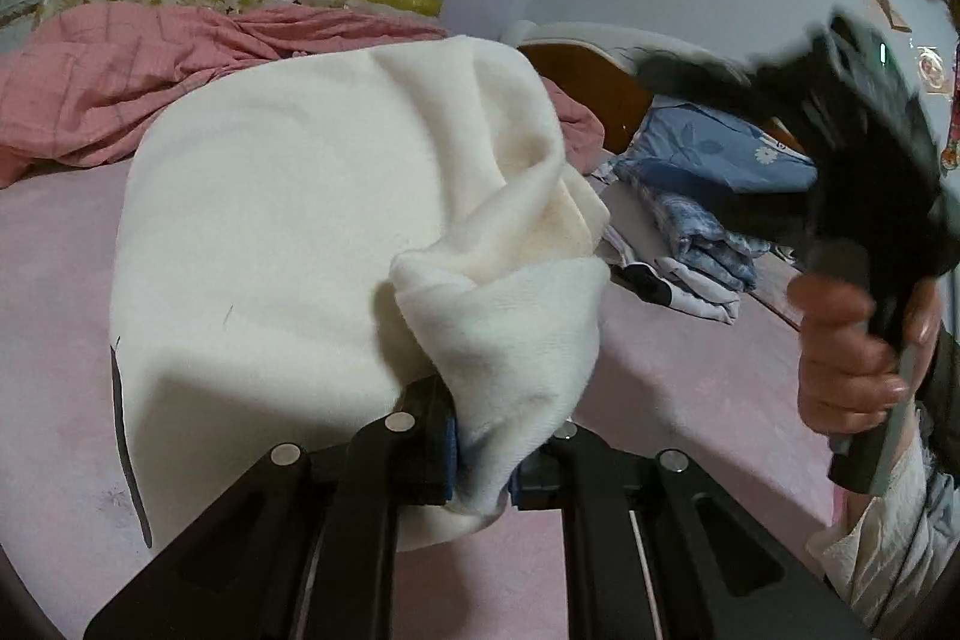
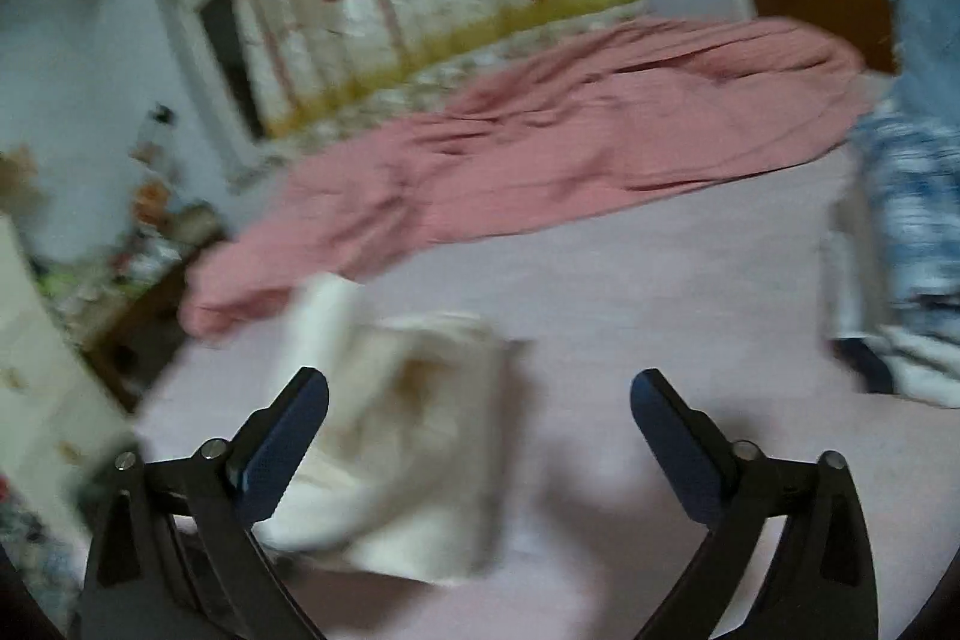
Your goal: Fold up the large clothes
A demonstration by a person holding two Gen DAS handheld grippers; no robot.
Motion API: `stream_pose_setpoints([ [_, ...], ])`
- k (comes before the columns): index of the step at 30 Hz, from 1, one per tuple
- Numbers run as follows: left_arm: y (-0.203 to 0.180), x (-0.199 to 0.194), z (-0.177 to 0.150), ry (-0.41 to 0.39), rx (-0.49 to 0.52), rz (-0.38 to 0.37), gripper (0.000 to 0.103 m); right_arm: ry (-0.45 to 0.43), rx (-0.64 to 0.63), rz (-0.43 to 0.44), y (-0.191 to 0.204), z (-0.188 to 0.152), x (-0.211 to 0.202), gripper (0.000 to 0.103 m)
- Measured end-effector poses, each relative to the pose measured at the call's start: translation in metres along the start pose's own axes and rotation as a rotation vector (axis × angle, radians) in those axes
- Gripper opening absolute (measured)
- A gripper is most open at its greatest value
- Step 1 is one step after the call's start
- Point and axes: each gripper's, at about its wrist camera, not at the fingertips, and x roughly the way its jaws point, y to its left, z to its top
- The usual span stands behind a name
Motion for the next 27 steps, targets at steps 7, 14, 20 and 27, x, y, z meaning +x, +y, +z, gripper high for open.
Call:
stream_pose_setpoints([
  [7, -0.004, -0.002, -0.003, 0.012, 0.033, 0.089, 0.016, 0.218, -0.159, -0.072, 0.051, -0.015, 0.087, 0.014],
  [14, -0.01, -0.066, -0.007, -0.104, 0.084, 0.054, 0.068, 0.249, -0.11, -0.109, 0.021, -0.03, 0.106, 0.013],
  [20, 0.048, -0.06, 0.025, -0.057, -0.118, 0.19, 0.043, 0.219, -0.072, -0.123, 0.003, -0.013, 0.102, 0.017],
  [27, 0.039, -0.014, 0.028, -0.009, -0.049, 0.237, 0.042, 0.115, -0.155, -0.076, 0.048, -0.005, 0.042, 0.017],
])
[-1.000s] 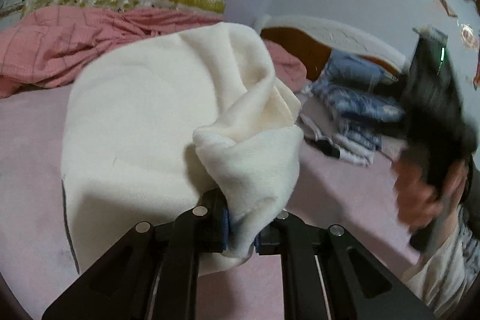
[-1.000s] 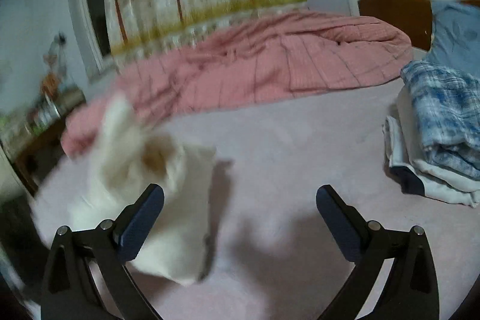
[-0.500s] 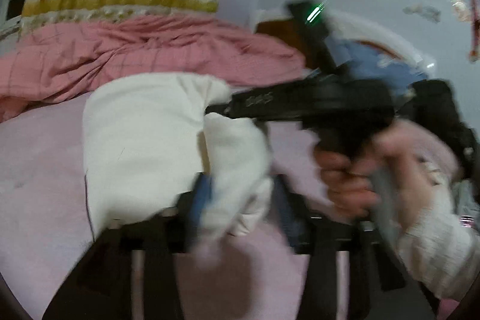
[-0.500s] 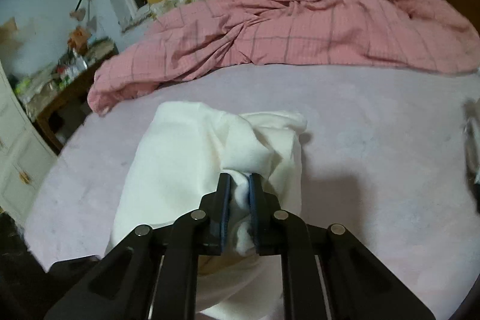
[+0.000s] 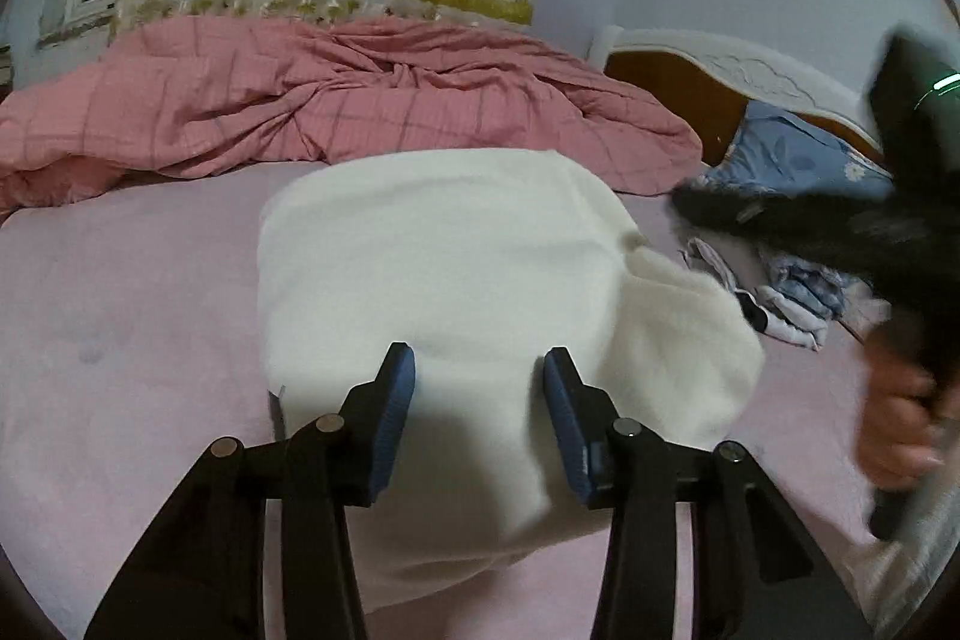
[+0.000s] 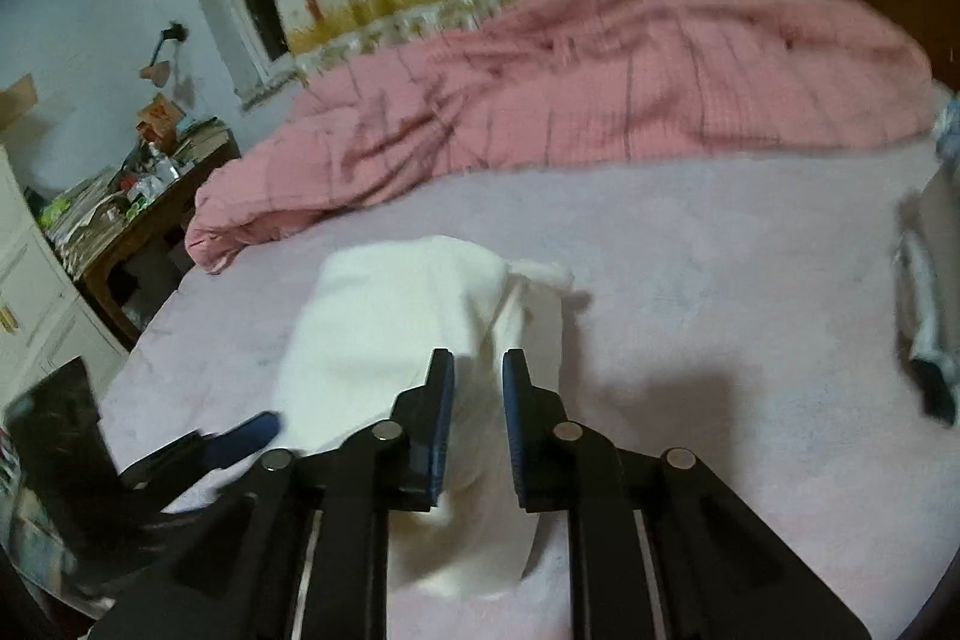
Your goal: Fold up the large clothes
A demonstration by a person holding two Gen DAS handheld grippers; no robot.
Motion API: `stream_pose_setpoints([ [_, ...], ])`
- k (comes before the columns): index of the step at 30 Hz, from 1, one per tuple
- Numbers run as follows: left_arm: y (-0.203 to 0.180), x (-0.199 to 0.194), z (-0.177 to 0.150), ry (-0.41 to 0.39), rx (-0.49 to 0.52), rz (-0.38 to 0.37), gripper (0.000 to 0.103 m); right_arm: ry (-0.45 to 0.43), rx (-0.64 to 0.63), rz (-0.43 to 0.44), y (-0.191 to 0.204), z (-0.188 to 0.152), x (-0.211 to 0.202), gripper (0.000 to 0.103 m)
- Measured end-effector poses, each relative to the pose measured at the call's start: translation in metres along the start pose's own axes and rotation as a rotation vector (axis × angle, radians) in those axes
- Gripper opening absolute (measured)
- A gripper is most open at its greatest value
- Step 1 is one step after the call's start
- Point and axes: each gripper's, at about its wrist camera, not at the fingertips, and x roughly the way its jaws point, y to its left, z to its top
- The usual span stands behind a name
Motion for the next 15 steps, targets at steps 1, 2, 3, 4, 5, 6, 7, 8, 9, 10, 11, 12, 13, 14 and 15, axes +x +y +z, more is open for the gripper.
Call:
stream_pose_setpoints([
  [1, -0.001, 0.0, 0.0, -0.011, -0.015, 0.007, 0.042, -0.02, -0.026, 0.032, 0.011, 0.001, -0.012, 0.017],
  [2, 0.0, -0.001, -0.003, -0.017, -0.034, -0.002, 0.042, -0.03, -0.043, 0.062, 0.019, 0.001, -0.021, 0.017],
  [3, 0.007, -0.003, -0.004, -0.026, -0.075, -0.033, 0.042, -0.022, -0.044, 0.073, 0.024, 0.0, -0.025, 0.017],
  [4, 0.014, -0.003, -0.005, -0.033, -0.118, -0.069, 0.042, -0.005, -0.039, 0.077, 0.026, -0.001, -0.024, 0.017],
  [5, 0.022, -0.008, -0.007, -0.037, -0.158, -0.108, 0.041, 0.044, -0.017, 0.08, 0.026, -0.006, -0.018, 0.017],
  [6, 0.029, -0.012, -0.008, -0.039, -0.192, -0.143, 0.037, 0.076, 0.001, 0.08, 0.024, -0.012, -0.012, 0.017],
  [7, 0.035, -0.012, -0.004, -0.039, -0.217, -0.162, 0.034, 0.106, 0.008, 0.078, 0.021, -0.017, -0.003, 0.017],
  [8, 0.038, -0.018, -0.005, -0.038, -0.23, -0.172, 0.029, 0.144, 0.011, 0.058, 0.018, -0.024, 0.007, 0.017],
  [9, 0.041, -0.026, -0.006, -0.04, -0.233, -0.18, 0.027, 0.188, 0.013, 0.018, 0.013, -0.031, 0.018, 0.017],
  [10, 0.043, -0.035, -0.008, -0.045, -0.233, -0.183, 0.027, 0.216, 0.017, -0.002, 0.008, -0.038, 0.026, 0.017],
  [11, 0.043, -0.043, -0.009, -0.054, -0.23, -0.175, 0.027, 0.207, 0.027, 0.006, 0.002, -0.044, 0.03, 0.017],
  [12, 0.043, -0.048, -0.009, -0.058, -0.22, -0.156, 0.027, 0.186, 0.031, 0.008, -0.003, -0.049, 0.029, 0.017],
  [13, 0.042, -0.051, -0.008, -0.053, -0.205, -0.121, 0.027, 0.176, 0.031, 0.009, -0.004, -0.052, 0.027, 0.017],
  [14, 0.042, -0.053, -0.007, -0.051, -0.19, -0.081, 0.027, 0.167, 0.037, 0.007, -0.007, -0.055, 0.024, 0.017],
  [15, 0.041, -0.053, -0.006, -0.051, -0.171, -0.045, 0.027, 0.161, 0.043, 0.005, -0.007, -0.057, 0.022, 0.017],
])
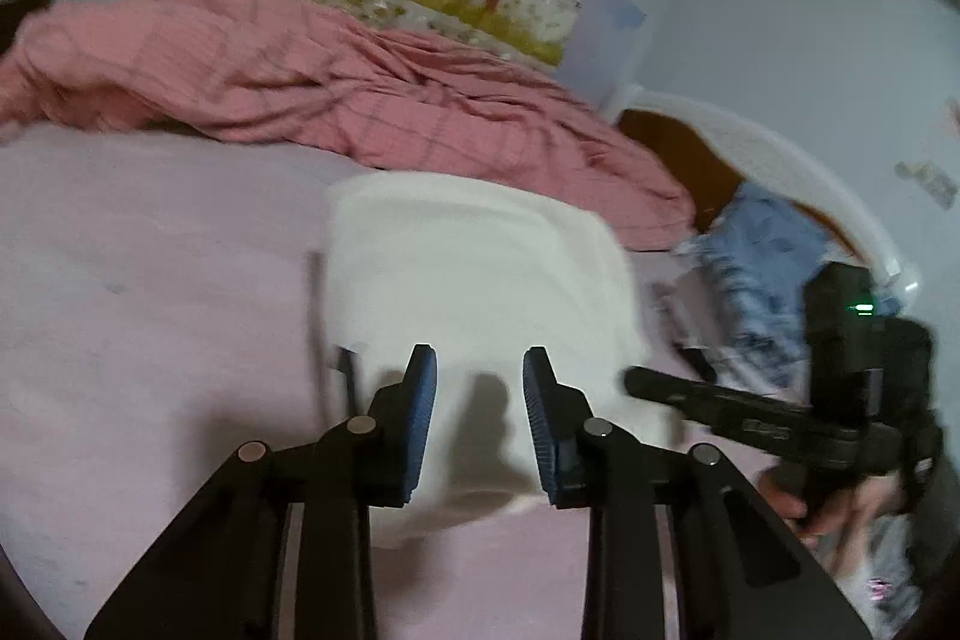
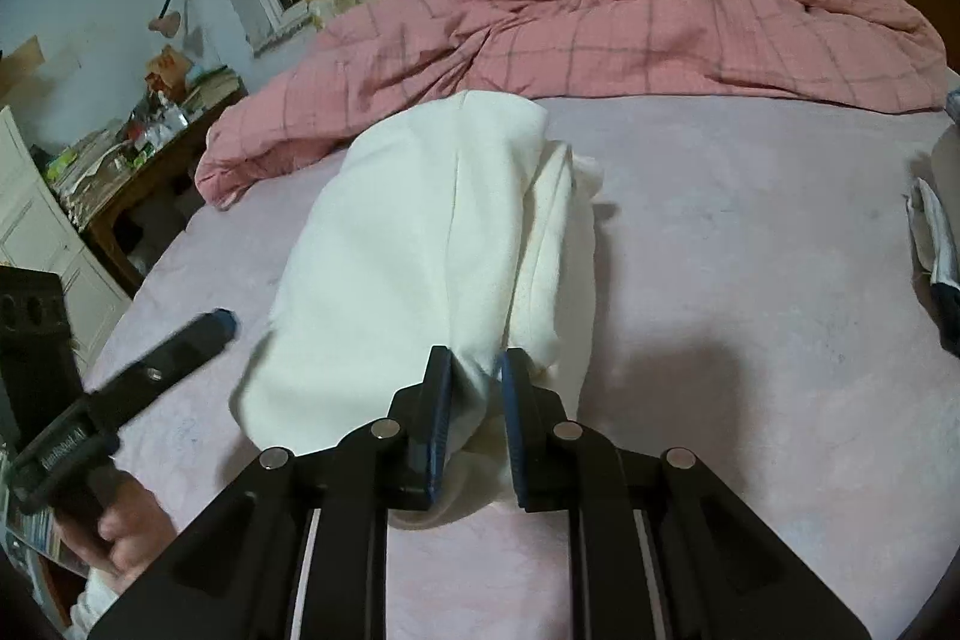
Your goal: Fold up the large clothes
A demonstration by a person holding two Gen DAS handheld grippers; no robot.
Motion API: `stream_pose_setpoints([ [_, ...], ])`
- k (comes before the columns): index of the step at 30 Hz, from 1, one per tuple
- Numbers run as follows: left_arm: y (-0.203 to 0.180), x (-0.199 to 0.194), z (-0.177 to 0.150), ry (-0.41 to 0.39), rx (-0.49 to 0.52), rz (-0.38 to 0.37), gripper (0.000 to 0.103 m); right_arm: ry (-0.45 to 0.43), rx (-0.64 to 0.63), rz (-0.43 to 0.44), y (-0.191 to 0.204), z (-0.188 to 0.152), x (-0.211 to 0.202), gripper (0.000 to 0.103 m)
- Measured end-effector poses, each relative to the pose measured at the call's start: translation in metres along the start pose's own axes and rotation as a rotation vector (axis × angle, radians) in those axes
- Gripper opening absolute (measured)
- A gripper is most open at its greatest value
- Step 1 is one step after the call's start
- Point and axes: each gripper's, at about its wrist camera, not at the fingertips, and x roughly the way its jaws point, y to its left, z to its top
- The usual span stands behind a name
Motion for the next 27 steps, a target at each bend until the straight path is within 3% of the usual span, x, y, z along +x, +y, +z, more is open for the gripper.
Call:
stream_pose_setpoints([
  [3, 0.004, 0.012, 0.009, 0.04, 0.052, 0.116, 0.027, -0.017, -0.054, -0.056, 0.008, 0.0, 0.0, 0.017],
  [5, 0.013, 0.027, 0.014, 0.131, 0.061, 0.073, 0.027, -0.014, -0.09, -0.103, 0.016, 0.003, 0.002, 0.018],
  [7, 0.024, 0.039, 0.018, 0.178, 0.004, 0.028, 0.027, 0.014, -0.095, -0.119, 0.018, 0.011, 0.01, 0.02],
  [10, 0.04, 0.057, 0.023, 0.223, -0.085, 0.007, 0.03, 0.126, -0.017, -0.031, 0.001, 0.025, 0.028, 0.022],
  [12, 0.051, 0.07, 0.023, 0.267, -0.115, 0.012, 0.044, 0.174, -0.029, 0.006, -0.005, 0.031, 0.039, 0.022],
  [15, 0.067, 0.076, 0.02, 0.319, -0.194, -0.015, 0.052, 0.216, -0.063, -0.016, -0.003, 0.032, 0.053, 0.022],
  [19, 0.066, 0.064, 0.014, 0.281, -0.195, -0.032, 0.049, 0.193, -0.143, -0.151, 0.016, 0.024, 0.063, 0.023],
  [21, 0.061, 0.056, 0.017, 0.262, -0.195, -0.025, 0.04, 0.171, -0.141, -0.187, 0.022, 0.024, 0.064, 0.023],
  [24, 0.055, 0.034, 0.027, 0.222, -0.173, -0.013, 0.04, 0.176, -0.057, -0.143, 0.018, 0.034, 0.046, 0.024],
  [27, 0.045, 0.013, 0.049, 0.149, -0.119, 0.057, 0.047, 0.103, -0.062, -0.088, 0.027, 0.048, 0.012, 0.024],
])
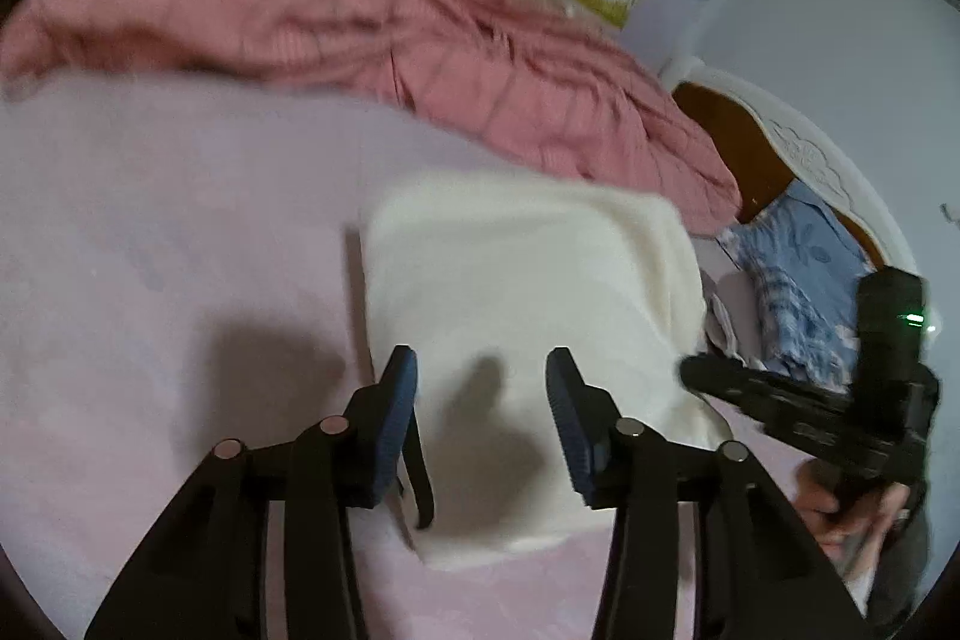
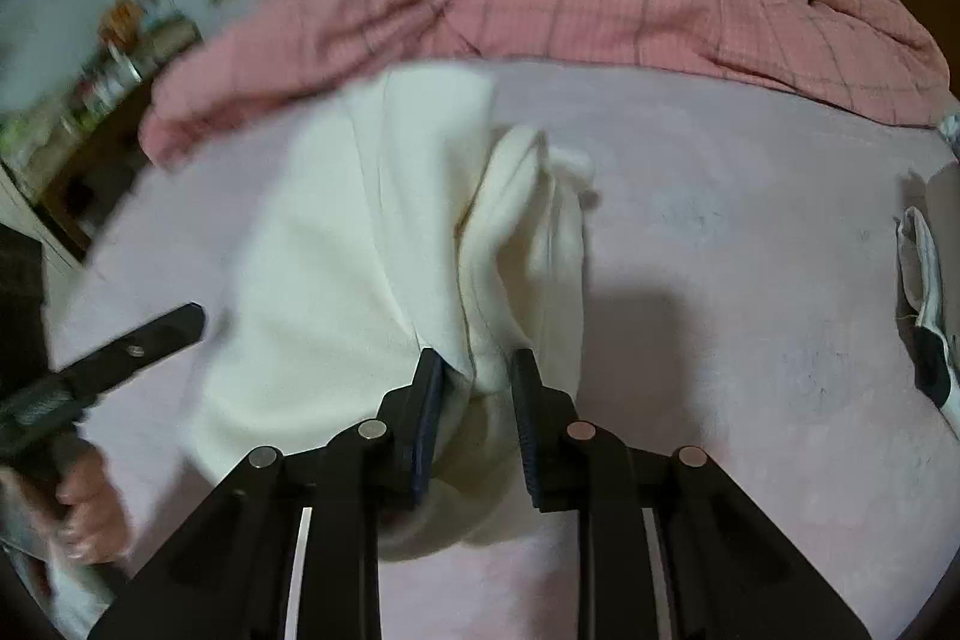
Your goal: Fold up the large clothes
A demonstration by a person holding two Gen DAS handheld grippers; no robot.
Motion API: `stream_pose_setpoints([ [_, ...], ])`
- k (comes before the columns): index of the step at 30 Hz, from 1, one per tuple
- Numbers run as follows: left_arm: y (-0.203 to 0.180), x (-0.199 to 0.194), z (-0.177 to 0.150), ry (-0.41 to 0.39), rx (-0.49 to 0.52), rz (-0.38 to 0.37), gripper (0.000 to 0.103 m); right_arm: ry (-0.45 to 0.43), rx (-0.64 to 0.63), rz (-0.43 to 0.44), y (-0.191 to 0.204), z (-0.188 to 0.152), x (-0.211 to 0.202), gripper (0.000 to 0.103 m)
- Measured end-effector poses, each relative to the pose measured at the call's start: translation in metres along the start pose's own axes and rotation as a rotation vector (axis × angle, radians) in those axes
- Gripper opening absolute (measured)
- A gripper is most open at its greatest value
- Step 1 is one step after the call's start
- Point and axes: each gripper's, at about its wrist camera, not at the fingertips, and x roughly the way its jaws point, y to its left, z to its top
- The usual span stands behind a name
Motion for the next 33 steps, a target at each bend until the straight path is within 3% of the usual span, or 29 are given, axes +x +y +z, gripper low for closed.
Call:
stream_pose_setpoints([
  [3, -0.006, 0.002, 0.023, -0.012, -0.021, 0.021, 0.052, -0.059, -0.034, -0.019, 0.017, 0.018, -0.014, 0.024],
  [6, -0.011, 0.034, 0.038, 0.103, -0.068, -0.114, 0.05, -0.028, -0.04, -0.022, 0.022, 0.038, -0.001, 0.024],
  [8, -0.017, 0.062, 0.035, 0.188, -0.11, -0.189, 0.043, -0.01, -0.019, -0.015, 0.019, 0.046, 0.007, 0.024],
  [12, -0.04, 0.077, 0.024, 0.129, -0.011, -0.151, 0.042, -0.001, 0.015, -0.022, 0.0, 0.048, 0.017, 0.024],
  [15, -0.041, 0.09, 0.016, 0.151, 0.012, -0.123, 0.04, 0.092, 0.081, -0.012, -0.023, 0.043, 0.051, 0.024],
  [16, -0.036, 0.095, 0.013, 0.167, 0.004, -0.09, 0.037, 0.115, 0.102, 0.006, -0.029, 0.041, 0.06, 0.027],
  [18, -0.03, 0.105, 0.008, 0.176, 0.001, -0.016, 0.037, 0.123, 0.154, 0.037, -0.039, 0.035, 0.08, 0.049],
  [25, -0.027, 0.093, 0.01, 0.165, -0.019, -0.033, 0.037, 0.089, 0.153, 0.045, -0.036, 0.033, 0.079, 0.052],
  [26, -0.03, 0.08, 0.007, 0.138, -0.006, -0.053, 0.039, 0.08, 0.161, 0.061, -0.037, 0.033, 0.075, 0.052],
  [28, -0.036, 0.055, 0.003, 0.078, 0.037, -0.074, 0.056, 0.035, 0.166, 0.109, -0.039, 0.026, 0.055, 0.053],
  [29, -0.039, 0.042, 0.001, 0.042, 0.062, -0.047, 0.065, 0.02, 0.147, 0.108, -0.036, 0.022, 0.048, 0.059],
  [31, -0.041, 0.024, -0.003, -0.02, 0.103, 0.04, 0.072, 0.015, 0.089, 0.093, -0.03, 0.016, 0.041, 0.075],
  [32, -0.039, 0.02, -0.004, -0.033, 0.101, 0.061, 0.078, 0.017, 0.065, 0.091, -0.027, 0.014, 0.04, 0.087],
  [33, -0.034, 0.02, -0.004, -0.029, 0.083, 0.076, 0.084, 0.006, 0.04, 0.077, -0.024, 0.012, 0.04, 0.091],
])
